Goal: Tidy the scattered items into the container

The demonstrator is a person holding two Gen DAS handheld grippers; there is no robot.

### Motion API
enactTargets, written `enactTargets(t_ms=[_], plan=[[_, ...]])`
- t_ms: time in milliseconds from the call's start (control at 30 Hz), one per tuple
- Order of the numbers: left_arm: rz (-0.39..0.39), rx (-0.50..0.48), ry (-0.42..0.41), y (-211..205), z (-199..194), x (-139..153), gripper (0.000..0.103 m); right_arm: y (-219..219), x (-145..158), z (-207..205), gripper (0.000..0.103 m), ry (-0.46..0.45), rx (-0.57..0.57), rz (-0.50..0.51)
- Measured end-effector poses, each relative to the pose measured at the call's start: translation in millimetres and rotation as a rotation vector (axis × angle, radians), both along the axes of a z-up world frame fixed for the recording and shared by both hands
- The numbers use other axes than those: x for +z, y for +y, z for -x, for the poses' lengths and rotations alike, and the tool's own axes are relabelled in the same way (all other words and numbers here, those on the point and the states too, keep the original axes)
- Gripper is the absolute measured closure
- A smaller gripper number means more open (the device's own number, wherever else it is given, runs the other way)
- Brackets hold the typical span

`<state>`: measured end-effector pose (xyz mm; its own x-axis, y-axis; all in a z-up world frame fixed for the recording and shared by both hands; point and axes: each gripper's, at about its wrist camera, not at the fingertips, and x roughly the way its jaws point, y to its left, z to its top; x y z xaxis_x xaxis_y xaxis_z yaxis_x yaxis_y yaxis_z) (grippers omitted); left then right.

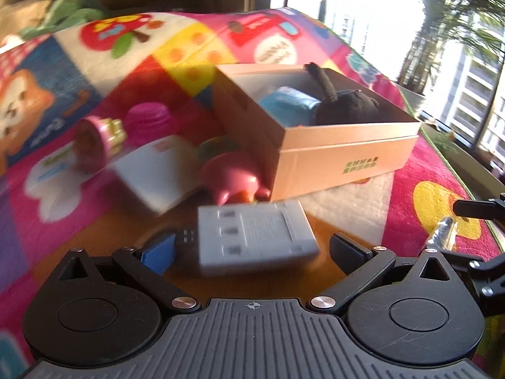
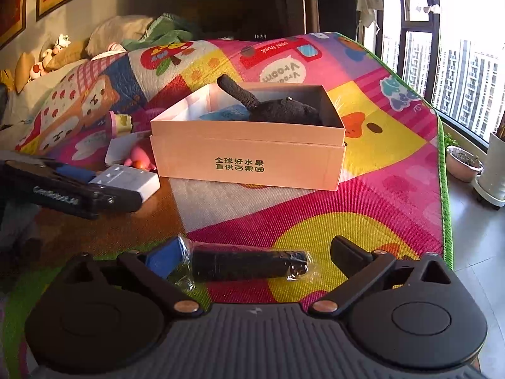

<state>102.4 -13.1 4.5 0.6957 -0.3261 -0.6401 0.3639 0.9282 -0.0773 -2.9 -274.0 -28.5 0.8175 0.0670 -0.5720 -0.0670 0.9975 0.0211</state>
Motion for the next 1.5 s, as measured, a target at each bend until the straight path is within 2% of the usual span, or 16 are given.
enactTargets(t_ms=[133,200,333,500,733,933,967,1167,1367,1500], plan=[[0.027,-0.041,-0.05,3.2,7.9,6.8,0.0,-1.0,0.1,-0.1,0.0,0.0,0.001,-0.008],[0.013,-0.039,-0.057,4.9,13.4,8.4,0.0,-0.6,-0.3,-1.1,0.0,0.006,0.004,-0.008],[-0.025,-0.007,-0.03,5.4,10.4,6.0,0.0,1.0,-1.7,-3.3,0.0,0.023,0.007,-0.004],[0.023,-0.023,0.012,-0.2,1.5,7.7,0.0,1.1,-2.2,-3.7,0.0,0.027,0.005,-0.004],[-0.123,-0.029,0.0,-31.7,-6.4,-2.0,0.0,2.7,-3.7,-6.7,0.0,0.054,0.02,0.002],[-0.148,-0.013,-0.034,-30.9,-1.7,-2.7,0.002,6.0,-3.3,-5.2,0.0,0.052,0.014,0.027],[-0.144,-0.018,-0.036,-29.4,0.9,-2.2,0.007,6.9,-3.2,-5.1,0.0,0.052,0.013,0.033],[-0.126,-0.022,-0.02,-14.9,27.8,0.9,0.007,10.0,-2.7,-4.8,0.001,0.059,0.023,0.052],[-0.106,-0.054,-0.025,-4.4,69.8,7.1,0.007,11.8,-1.2,3.1,0.015,0.081,0.037,0.043],[-0.115,-0.088,-0.058,-4.7,87.8,13.5,0.008,12.8,8.9,11.8,0.017,0.086,0.027,0.039]])
